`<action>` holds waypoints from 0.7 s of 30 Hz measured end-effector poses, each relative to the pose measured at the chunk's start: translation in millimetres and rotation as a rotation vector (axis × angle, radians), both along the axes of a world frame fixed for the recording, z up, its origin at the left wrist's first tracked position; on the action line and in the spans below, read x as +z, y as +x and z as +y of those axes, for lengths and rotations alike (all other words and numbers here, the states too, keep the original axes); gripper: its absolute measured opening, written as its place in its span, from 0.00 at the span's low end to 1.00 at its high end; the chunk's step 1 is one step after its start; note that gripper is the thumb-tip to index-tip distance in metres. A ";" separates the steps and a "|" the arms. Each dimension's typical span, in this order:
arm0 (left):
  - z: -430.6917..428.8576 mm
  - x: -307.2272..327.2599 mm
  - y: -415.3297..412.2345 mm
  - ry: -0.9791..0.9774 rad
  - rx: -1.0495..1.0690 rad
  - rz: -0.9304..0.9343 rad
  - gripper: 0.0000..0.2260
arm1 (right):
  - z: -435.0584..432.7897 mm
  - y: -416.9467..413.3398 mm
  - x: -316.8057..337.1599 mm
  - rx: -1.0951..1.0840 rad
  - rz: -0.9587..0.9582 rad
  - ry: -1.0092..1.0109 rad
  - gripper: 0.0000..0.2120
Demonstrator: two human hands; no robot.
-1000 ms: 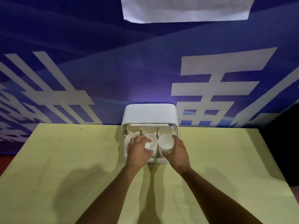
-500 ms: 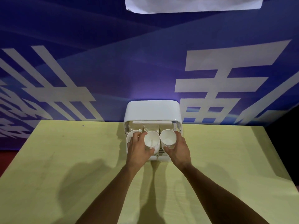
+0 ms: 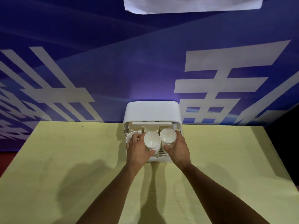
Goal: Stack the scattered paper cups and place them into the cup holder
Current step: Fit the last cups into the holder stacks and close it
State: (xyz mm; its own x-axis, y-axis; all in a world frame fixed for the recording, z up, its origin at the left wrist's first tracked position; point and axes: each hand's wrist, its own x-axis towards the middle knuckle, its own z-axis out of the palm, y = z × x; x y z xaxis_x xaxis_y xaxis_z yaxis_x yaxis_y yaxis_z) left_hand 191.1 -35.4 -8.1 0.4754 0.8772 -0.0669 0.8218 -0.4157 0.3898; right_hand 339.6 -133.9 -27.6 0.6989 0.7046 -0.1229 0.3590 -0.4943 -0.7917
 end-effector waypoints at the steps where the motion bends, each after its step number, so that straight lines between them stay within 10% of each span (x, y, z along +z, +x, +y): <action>1: -0.4 0.5 1.6 -0.001 0.008 0.013 0.39 | -1.1 0.8 -0.3 0.006 0.002 0.001 0.40; 21: 4.7 6.1 15.4 0.013 0.008 0.021 0.37 | -19.2 9.2 2.8 0.039 0.037 -0.033 0.38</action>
